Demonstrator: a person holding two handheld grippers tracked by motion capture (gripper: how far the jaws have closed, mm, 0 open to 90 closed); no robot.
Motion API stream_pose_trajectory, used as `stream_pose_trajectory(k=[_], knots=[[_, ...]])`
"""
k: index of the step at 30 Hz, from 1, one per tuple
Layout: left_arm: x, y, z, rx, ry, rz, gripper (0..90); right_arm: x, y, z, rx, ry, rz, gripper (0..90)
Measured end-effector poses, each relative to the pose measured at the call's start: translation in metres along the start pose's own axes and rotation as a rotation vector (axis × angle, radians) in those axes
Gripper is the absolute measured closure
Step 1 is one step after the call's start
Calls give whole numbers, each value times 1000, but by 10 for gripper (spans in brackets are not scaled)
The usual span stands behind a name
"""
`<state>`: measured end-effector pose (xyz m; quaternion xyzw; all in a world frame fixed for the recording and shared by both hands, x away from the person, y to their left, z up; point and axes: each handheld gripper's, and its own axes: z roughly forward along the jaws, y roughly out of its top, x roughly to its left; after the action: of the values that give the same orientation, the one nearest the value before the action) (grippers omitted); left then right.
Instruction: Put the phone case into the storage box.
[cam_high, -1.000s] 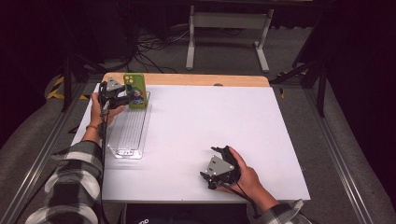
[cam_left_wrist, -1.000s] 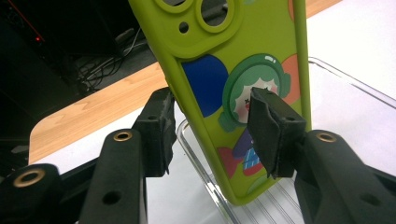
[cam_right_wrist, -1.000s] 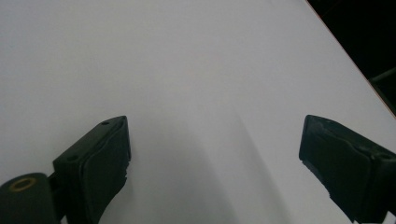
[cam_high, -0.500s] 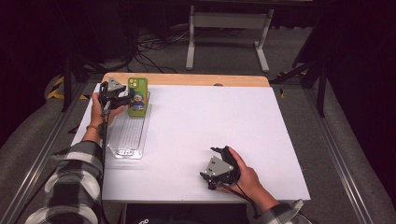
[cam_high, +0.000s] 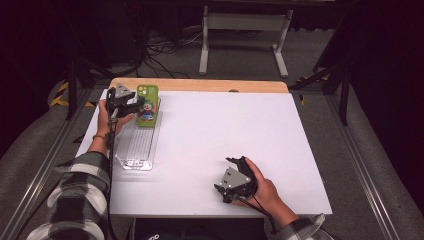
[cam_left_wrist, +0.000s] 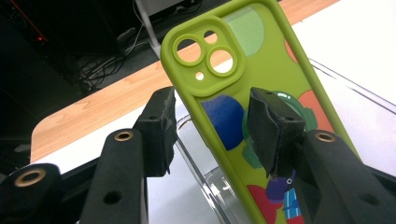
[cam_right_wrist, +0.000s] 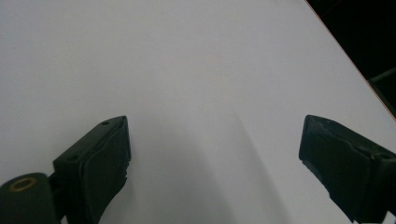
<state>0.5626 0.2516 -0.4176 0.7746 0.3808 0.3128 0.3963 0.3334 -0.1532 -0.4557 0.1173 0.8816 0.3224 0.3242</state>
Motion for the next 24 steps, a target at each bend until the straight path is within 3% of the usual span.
stream_pose_trajectory(k=[8,24], knots=[[1,-1,-2,-8,-6,-23,526,-1,1,-1,-4,1,14,97],[2,1,-10,-30,-6,-26,488,-5,4,-8,-50,-10,62,97]])
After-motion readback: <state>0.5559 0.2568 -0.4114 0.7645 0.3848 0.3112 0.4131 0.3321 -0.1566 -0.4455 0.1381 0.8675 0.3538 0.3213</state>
